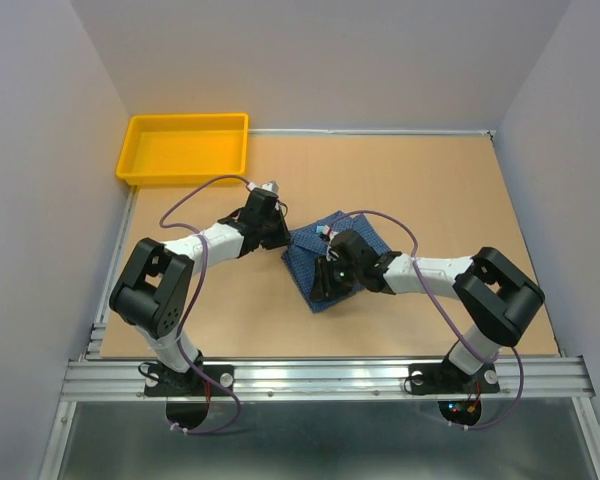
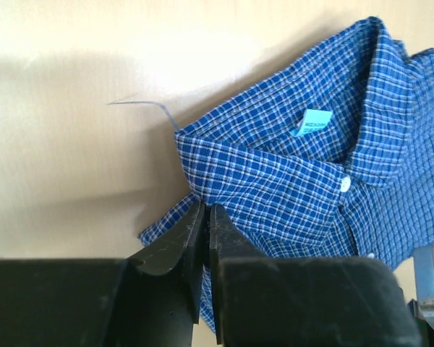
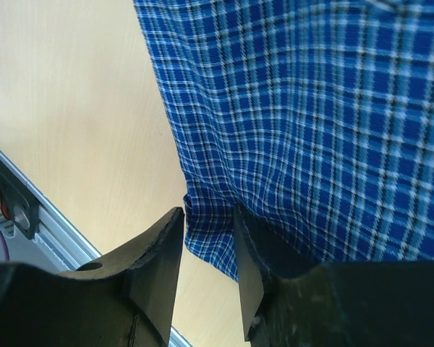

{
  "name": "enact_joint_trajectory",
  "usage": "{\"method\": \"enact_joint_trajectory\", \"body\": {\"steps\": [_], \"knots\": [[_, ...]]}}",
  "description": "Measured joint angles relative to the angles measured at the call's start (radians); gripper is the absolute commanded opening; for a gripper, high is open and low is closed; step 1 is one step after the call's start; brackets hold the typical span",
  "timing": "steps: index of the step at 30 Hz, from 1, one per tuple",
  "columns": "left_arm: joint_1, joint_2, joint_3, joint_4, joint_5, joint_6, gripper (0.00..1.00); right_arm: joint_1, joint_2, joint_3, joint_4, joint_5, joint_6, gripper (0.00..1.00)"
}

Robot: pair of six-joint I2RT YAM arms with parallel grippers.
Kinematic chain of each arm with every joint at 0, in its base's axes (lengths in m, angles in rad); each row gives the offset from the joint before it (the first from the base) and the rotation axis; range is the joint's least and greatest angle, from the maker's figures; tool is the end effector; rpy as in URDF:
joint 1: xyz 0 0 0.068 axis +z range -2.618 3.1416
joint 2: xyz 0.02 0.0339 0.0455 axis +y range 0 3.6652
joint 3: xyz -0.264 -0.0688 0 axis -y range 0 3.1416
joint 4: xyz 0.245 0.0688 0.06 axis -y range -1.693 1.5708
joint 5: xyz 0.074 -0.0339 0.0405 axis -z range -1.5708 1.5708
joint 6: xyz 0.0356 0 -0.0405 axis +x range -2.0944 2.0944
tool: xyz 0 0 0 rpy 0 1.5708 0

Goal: Fold and stack the long sleeve shirts
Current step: Neatly place the folded shirt to the corner

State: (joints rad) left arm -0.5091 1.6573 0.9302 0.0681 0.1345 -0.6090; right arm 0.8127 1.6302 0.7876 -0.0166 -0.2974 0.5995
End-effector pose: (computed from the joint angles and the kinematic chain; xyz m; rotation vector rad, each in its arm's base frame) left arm 0.3051 -0.1758 0.1916 -0.0395 2.3322 -0.7394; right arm 0.2084 0.2352 0.1523 -0.4256 2.6005 0.9343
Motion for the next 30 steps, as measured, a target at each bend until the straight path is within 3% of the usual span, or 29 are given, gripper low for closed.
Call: {"method": "enact_joint_trajectory", "body": {"steps": [3, 6, 7, 9, 11, 15, 20, 25, 30], "knots": [[-0.002, -0.005, 0.011, -0.063, -0.051, -0.003, 0.24, 0.000, 0.000, -0.002, 0.003, -0.002, 0.003, 0.40], [0.002, -0.006, 0.011, -0.108, -0.100, -0.007, 0.43, 0.000, 0.000, -0.003, 0.003, -0.007, 0.003, 0.42], [0.004, -0.006, 0.011, -0.120, -0.113, -0.003, 0.62, 0.000, -0.005, -0.004, 0.002, -0.008, 0.002, 0.43], [0.009, -0.006, 0.016, -0.140, -0.133, 0.000, 0.76, 0.000, -0.021, -0.005, -0.010, -0.010, 0.002, 0.44], [0.013, -0.006, 0.030, -0.165, -0.146, 0.006, 0.80, 0.000, -0.058, -0.005, -0.031, -0.007, 0.002, 0.45], [0.016, -0.022, 0.081, -0.193, -0.154, 0.010, 0.81, -0.037, -0.177, -0.002, -0.074, -0.004, -0.003, 0.45], [0.000, -0.172, 0.072, -0.220, -0.156, -0.013, 0.77, -0.224, -0.277, 0.020, -0.097, -0.013, -0.022, 0.43], [-0.034, -0.317, -0.032, -0.145, -0.134, -0.082, 0.71, -0.433, -0.266, 0.021, -0.103, -0.024, -0.032, 0.43], [-0.042, -0.248, -0.148, -0.090, -0.085, -0.137, 0.70, -0.523, -0.205, -0.006, -0.086, -0.032, -0.027, 0.43]]}}
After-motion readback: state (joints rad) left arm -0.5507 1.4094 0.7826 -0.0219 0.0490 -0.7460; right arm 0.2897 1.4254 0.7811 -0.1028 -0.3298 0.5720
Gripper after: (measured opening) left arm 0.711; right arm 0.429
